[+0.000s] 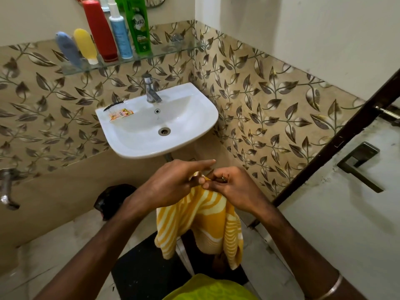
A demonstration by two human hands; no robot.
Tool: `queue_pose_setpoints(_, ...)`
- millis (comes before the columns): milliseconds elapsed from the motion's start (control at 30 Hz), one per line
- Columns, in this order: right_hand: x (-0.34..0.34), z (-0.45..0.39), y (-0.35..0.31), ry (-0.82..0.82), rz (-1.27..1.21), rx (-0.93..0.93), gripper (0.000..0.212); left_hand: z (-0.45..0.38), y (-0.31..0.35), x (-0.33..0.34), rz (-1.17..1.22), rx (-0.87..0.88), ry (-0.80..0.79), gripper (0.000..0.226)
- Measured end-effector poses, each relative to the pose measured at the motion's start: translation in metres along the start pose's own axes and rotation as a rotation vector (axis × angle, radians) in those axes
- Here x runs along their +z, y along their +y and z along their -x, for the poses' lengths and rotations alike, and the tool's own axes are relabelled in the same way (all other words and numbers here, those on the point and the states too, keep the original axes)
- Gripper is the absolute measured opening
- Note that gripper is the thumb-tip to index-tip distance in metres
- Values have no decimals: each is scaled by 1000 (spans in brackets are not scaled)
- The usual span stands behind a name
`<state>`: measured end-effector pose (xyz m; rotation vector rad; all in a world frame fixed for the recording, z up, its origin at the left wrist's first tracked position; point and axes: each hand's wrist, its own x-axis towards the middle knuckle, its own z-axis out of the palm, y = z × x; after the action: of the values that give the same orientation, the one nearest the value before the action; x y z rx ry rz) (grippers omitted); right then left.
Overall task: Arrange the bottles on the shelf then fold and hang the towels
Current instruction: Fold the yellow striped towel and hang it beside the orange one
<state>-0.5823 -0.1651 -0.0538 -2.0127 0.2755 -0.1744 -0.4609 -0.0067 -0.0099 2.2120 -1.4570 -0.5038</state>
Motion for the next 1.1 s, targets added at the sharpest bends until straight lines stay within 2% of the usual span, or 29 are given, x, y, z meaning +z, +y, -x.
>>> queue_pose_setpoints(67, -4, 1, -4, 4, 12, -28, 7, -3, 0, 2, -52, 33, 0, 40)
queue_pose_setpoints(200, -9, 3, -3, -15, -29, 6, 10, -8, 3, 1, -154, 14, 122, 17)
queue_pose_setpoints(433, -9, 8, 16, -101, -130, 190, 18, -8, 11, -1, -177, -32, 158, 14)
queue_pose_setpoints(667, -6, 13, 40, -120, -149, 239, 19, -3, 10, -9, -189, -69, 168, 16)
queue_pose_setpoints(800, -6, 12, 41, -124, -167, 257, 20, 0, 8, -13, -224, -119, 155, 22)
queue_pose_setpoints(967, -2, 6, 30, -85, -166, 185, 12, 4, -2, -18, -400, -180, 158, 27)
queue_pose_setpoints(1033, 2, 4, 24, -87, -141, 161, 10, 4, -5, -20, -445, -151, 110, 44)
queue_pose_setpoints(1100, 5, 2, 16, -90, -112, 139, 8, 4, -1, -19, -412, -69, -6, 69)
